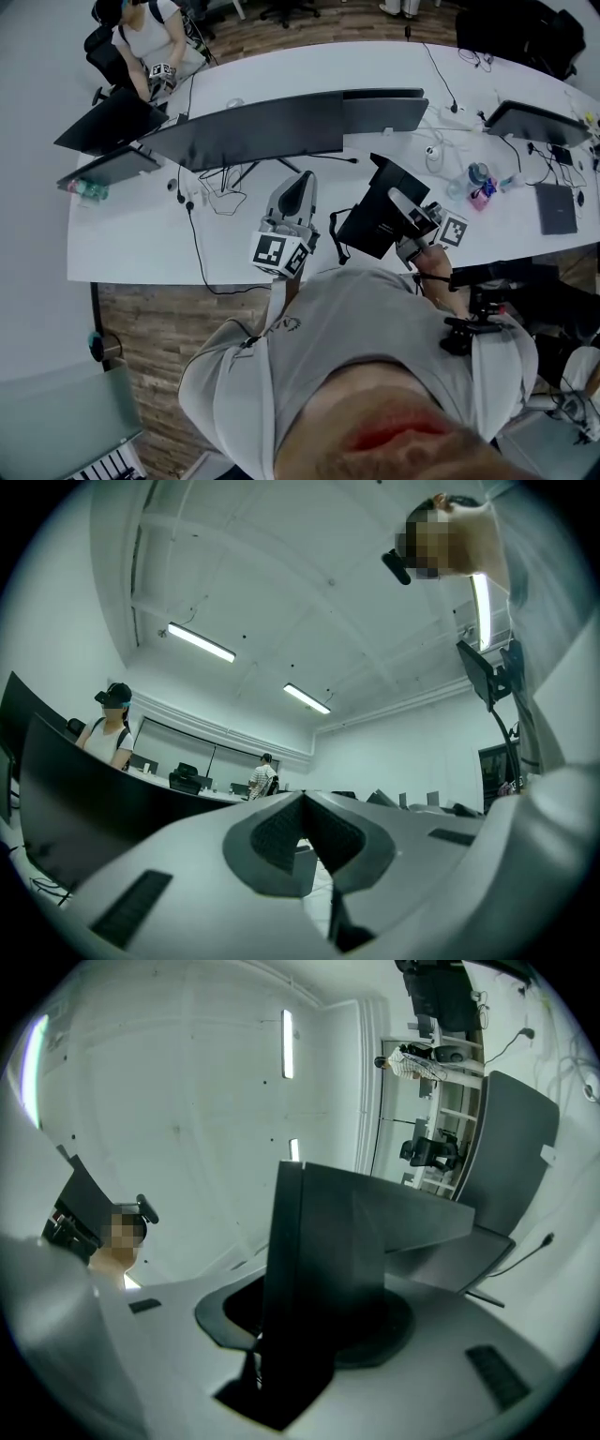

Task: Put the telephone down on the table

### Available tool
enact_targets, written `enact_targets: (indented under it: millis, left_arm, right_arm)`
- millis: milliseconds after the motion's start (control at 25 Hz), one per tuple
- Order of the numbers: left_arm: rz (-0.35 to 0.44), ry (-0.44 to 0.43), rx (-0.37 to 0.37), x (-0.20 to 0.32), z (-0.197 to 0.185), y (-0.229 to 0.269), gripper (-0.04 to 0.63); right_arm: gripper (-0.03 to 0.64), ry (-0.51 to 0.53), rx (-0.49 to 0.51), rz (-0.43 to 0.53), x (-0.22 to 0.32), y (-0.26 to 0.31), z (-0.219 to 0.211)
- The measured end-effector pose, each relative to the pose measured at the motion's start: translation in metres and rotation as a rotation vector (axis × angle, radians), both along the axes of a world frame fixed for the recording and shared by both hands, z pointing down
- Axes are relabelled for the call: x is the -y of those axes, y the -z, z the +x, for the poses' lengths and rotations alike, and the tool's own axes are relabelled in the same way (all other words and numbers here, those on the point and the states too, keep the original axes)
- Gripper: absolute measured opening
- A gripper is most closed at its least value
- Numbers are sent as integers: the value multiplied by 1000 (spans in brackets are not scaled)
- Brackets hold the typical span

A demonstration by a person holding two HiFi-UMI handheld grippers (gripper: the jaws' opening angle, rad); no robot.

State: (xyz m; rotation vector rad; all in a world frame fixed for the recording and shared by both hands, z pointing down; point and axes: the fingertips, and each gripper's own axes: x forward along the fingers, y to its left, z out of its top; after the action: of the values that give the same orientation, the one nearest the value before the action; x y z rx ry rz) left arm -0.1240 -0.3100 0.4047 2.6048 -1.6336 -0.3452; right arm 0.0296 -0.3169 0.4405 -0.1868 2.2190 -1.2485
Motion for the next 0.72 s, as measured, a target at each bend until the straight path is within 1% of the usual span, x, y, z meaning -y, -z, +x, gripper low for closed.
enact_targets:
  millis: [160,400,600,720]
  left_arm:
    - [-5,-6,1,0,-1,-1,9]
    - [-29,29,-11,-6,-12,-10,9]
    - [-30,38,-14,0,-17,-17,9]
    - [-39,27,-11,-1,-16,-22,9]
  right_arm:
    - [184,15,-8,-5,-2,-1,-1]
    - [184,33,-21,-26,-7,-7,-5]
    - [184,60,-57,3,-3,-12,-7]
    - [184,78,-74,-7,-2,-19,-9]
